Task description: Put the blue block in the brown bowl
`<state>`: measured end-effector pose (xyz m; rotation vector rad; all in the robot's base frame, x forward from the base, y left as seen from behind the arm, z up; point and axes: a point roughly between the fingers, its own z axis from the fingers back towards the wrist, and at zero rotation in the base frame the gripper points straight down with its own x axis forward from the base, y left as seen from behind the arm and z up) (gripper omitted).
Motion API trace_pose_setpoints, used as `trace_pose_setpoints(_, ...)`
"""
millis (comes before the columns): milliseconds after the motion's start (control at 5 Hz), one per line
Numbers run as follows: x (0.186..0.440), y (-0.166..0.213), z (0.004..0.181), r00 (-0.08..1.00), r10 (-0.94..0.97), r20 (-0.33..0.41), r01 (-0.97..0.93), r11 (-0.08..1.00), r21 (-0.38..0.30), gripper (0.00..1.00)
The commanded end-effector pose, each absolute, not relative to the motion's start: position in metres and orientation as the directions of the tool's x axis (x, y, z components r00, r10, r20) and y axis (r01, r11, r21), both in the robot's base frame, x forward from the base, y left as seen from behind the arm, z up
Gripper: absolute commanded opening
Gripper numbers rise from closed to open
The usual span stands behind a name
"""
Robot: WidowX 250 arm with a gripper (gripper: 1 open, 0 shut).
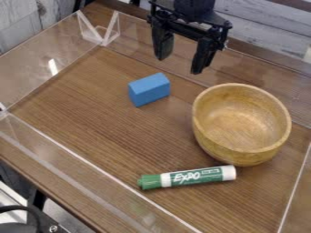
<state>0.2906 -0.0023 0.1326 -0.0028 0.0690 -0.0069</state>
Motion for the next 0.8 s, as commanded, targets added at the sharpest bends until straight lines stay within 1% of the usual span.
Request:
trace_pose_setpoints(0, 0.289, 0.003, 0.125, 0.990, -0.119, -0.078, 0.119, 0.993, -0.001, 1.00)
trace_pose_setpoints(200, 0.287, 0.010, 0.117, 0.964, -0.255, -0.076, 0.256, 0.967, 0.005, 1.00)
trace_pose_setpoints(600, 0.284, 0.021, 0.102, 0.909, -0.411, -0.064, 0.413, 0.911, 0.019, 1.00)
